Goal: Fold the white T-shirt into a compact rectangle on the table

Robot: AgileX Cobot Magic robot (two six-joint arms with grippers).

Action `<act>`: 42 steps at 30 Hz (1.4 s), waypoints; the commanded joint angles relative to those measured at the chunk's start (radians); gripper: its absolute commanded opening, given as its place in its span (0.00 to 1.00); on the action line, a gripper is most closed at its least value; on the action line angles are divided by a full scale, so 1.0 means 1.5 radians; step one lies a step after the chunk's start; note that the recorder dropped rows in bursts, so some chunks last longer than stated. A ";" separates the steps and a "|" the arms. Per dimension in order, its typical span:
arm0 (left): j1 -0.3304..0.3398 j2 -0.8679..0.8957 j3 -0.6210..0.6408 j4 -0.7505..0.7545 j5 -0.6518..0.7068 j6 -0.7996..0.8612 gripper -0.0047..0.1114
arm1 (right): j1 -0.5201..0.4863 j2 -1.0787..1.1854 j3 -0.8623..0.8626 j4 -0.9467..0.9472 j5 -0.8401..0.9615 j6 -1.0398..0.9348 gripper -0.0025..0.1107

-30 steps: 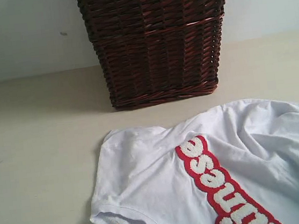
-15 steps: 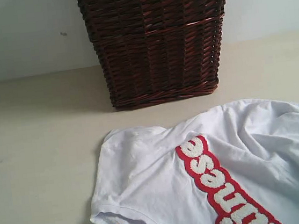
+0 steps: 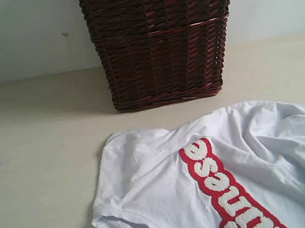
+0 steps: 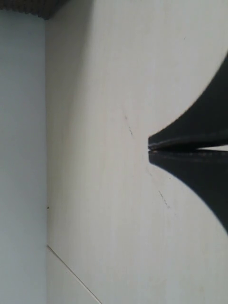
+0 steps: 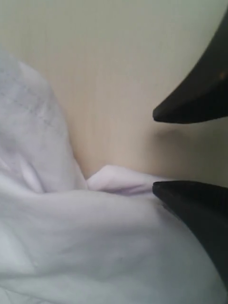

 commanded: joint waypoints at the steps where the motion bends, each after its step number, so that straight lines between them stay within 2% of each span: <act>1: 0.002 -0.001 -0.002 -0.003 -0.004 0.001 0.04 | 0.002 0.027 0.002 0.040 0.006 -0.016 0.37; 10: 0.002 -0.001 -0.002 -0.003 -0.004 0.001 0.04 | 0.002 0.052 0.017 0.065 0.017 -0.054 0.37; 19: 0.002 -0.001 -0.002 -0.003 -0.004 0.001 0.04 | 0.002 0.094 0.060 0.084 -0.046 -0.118 0.36; 21: 0.002 -0.001 -0.002 -0.003 -0.004 0.001 0.04 | 0.002 0.094 0.067 0.093 -0.061 -0.146 0.31; 26: 0.002 -0.001 -0.002 -0.003 -0.004 0.001 0.04 | 0.002 0.094 0.067 0.151 -0.063 -0.208 0.02; 34: 0.002 -0.001 -0.002 -0.003 -0.004 0.001 0.04 | 0.002 0.003 0.067 0.225 -0.105 -0.184 0.02; 37: 0.002 -0.001 -0.002 -0.003 -0.004 0.001 0.04 | 0.002 -0.072 0.067 0.202 -0.149 -0.151 0.02; 42: 0.002 -0.001 -0.002 -0.003 -0.004 0.001 0.04 | 0.002 -0.198 0.067 0.089 -0.174 -0.078 0.02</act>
